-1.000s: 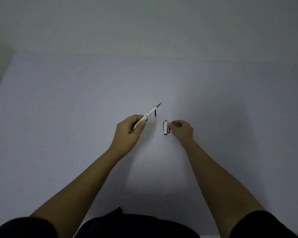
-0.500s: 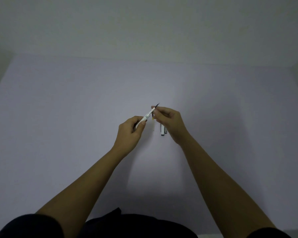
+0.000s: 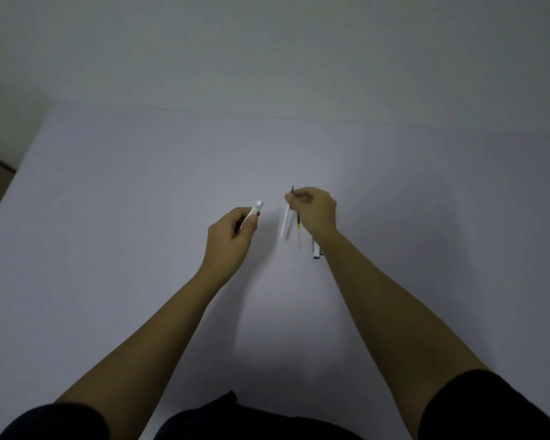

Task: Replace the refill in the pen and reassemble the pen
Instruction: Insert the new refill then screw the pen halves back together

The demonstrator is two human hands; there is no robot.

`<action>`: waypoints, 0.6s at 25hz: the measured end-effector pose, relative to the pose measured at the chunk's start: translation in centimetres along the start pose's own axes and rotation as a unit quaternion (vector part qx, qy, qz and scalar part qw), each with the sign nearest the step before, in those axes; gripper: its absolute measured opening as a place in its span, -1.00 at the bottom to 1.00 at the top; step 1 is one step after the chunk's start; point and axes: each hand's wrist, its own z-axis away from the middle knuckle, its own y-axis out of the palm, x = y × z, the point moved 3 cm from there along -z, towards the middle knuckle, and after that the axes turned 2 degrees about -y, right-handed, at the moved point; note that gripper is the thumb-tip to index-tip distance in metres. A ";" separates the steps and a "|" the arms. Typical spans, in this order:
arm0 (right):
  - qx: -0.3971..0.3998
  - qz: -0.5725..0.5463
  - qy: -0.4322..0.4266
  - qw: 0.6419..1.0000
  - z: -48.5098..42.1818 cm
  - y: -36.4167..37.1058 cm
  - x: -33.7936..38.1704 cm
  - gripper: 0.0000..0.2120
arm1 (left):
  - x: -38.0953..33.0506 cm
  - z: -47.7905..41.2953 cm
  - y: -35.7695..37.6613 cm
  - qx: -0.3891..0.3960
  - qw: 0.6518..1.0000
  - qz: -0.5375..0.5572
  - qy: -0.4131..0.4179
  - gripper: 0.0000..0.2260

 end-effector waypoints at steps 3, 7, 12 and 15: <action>0.039 0.130 0.003 0.991 -0.6 3.1 -0.7 -0.78 | -0.2 -1.9 -0.6 -0.010 1.000 -0.002 -0.001 -0.88; 0.043 0.195 0.021 0.980 -2.0 5.4 -1.4 -0.79 | 0.5 -3.3 -0.4 -0.012 1.000 -0.005 -0.010 -0.89; 0.040 0.226 0.018 0.973 -2.5 6.3 -2.1 -0.84 | 1.7 -4.2 0.1 -0.009 1.000 -0.008 -0.024 -0.89; 0.036 0.220 0.017 0.975 -2.6 6.3 -2.1 -0.83 | 2.0 -4.4 0.5 -0.002 1.000 -0.009 -0.024 -0.90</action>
